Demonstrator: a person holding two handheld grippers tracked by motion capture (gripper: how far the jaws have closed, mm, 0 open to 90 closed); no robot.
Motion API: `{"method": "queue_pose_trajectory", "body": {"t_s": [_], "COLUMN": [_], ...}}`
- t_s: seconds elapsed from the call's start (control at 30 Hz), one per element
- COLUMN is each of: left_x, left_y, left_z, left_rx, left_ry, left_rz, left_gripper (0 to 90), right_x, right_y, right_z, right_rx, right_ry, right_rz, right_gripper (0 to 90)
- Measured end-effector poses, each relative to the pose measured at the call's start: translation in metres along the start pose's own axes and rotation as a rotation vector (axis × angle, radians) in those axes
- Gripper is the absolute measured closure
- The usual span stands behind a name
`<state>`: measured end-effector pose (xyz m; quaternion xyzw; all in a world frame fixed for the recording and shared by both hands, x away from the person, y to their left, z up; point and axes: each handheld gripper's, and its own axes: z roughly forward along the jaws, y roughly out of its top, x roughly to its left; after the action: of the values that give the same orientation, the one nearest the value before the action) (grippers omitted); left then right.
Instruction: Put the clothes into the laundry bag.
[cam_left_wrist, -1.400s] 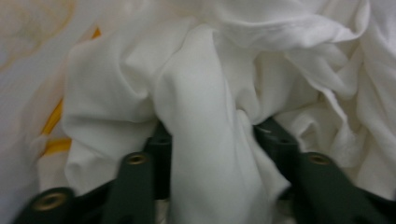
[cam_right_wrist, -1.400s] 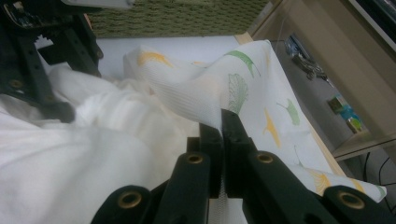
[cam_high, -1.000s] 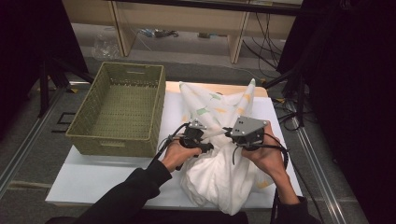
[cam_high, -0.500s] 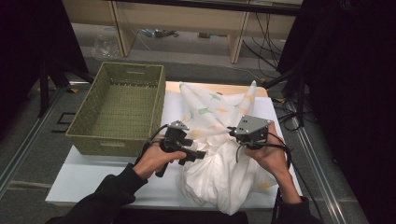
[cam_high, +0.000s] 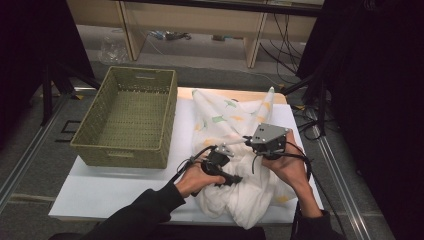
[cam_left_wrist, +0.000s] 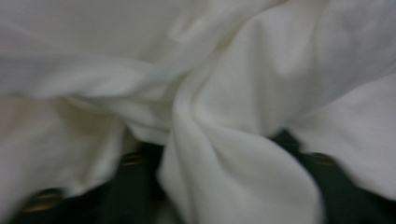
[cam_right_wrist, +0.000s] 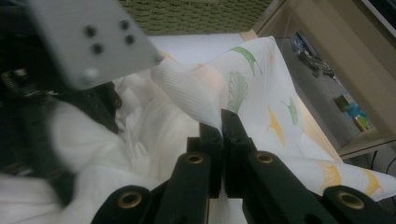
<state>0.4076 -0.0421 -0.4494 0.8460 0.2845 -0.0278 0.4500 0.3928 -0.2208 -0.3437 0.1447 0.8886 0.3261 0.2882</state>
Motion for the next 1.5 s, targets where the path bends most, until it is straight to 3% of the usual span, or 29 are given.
{"method": "queue_pose_trajectory", "body": {"t_s": [0.07,0.1,0.13,0.2,0.23,0.33,0.4,0.43,0.47,0.53,0.6,0.63,0.77,0.97,1.07,1.17,1.23,1.33,1.4,1.43,1.47,1.5], "left_x": [0.005,0.005,0.007,0.008,0.011,0.02,0.025,0.03,0.036,0.046,0.054,0.055,0.049,0.029,0.018,0.012,0.01,0.009,0.011,0.012,0.013,0.013], "left_y": [0.003,0.005,0.01,0.019,0.029,0.04,0.04,0.037,0.034,0.03,0.03,0.031,0.032,0.027,0.017,0.002,-0.012,-0.029,-0.031,-0.031,-0.029,-0.027], "left_z": [-0.004,-0.006,-0.013,-0.025,-0.038,-0.05,-0.039,-0.027,-0.016,-0.001,0.004,0.002,-0.019,-0.059,-0.084,-0.097,-0.097,-0.079,-0.068,-0.062,-0.056,-0.051], "left_rx": [-0.008,-0.053,-0.08,-0.12,-0.17,-0.228,-0.204,-0.183,-0.183,-0.188,-0.185,-0.187,-0.134,-0.085,-0.066,-0.034,0.012,0.077,0.091,0.099,0.096,0.099], "left_ry": [-0.01,-0.008,-0.02,0.018,0.047,0.073,0.128,0.159,0.174,0.181,0.142,0.132,0.098,0.081,0.116,0.127,0.08,0.076,0.078,0.073,0.058,0.051], "left_rz": [-0.055,-0.117,-0.145,-0.14,-0.153,-0.189,-0.172,-0.172,-0.188,-0.244,-0.311,-0.321,-0.269,-0.198,-0.142,-0.099,-0.126,-0.117,-0.12,-0.118,-0.096,-0.078], "left_gripper": [75.6,75.6,77.4,78.2,78.3,78.0,76.3,74.9,72.5,65.7,63.4,61.3,47.5,26.1,21.4,18.0,17.1,16.5,17.7,22.1,49.5,49.5], "right_x": [-0.001,-0.001,-0.002,-0.002,-0.001,-0.001,-0.001,0.0,0.001,0.001,0.0,-0.001,-0.005,-0.005,-0.004,-0.005,-0.004,-0.005,-0.003,-0.003,-0.003,-0.003], "right_y": [-0.001,-0.001,0.0,0.003,0.005,0.01,0.014,0.014,0.014,0.009,0.007,0.005,-0.001,-0.001,-0.001,-0.001,-0.001,0.0,0.0,0.001,0.001,0.001], "right_z": [-0.002,-0.002,-0.004,-0.009,-0.012,-0.02,-0.023,-0.022,-0.02,-0.014,-0.011,-0.01,-0.008,-0.009,-0.009,-0.008,-0.009,-0.009,-0.009,-0.008,-0.007,-0.007], "right_rx": [-0.018,-0.018,-0.029,-0.043,-0.045,-0.068,-0.077,-0.071,-0.062,-0.029,-0.025,-0.018,-0.019,-0.023,-0.02,-0.021,-0.018,-0.021,-0.015,-0.017,-0.016,-0.016], "right_ry": [0.008,0.008,0.006,-0.001,-0.006,-0.013,-0.013,-0.01,-0.006,-0.002,-0.002,0.0,0.002,-0.002,0.001,-0.002,-0.003,-0.012,-0.008,-0.009,-0.01,-0.01], "right_rz": [0.006,0.006,-0.002,0.003,0.008,0.01,0.008,0.006,0.007,0.013,0.011,0.018,0.033,0.033,0.033,0.032,0.033,0.024,0.028,0.024,0.02,0.02], "right_gripper": [89.9,89.9,89.9,89.9,89.9,89.9,89.9,89.9,89.9,89.9,89.9,89.9,89.9,89.8,89.8,89.8,89.8,89.7,89.7,89.7,89.7,89.7]}}
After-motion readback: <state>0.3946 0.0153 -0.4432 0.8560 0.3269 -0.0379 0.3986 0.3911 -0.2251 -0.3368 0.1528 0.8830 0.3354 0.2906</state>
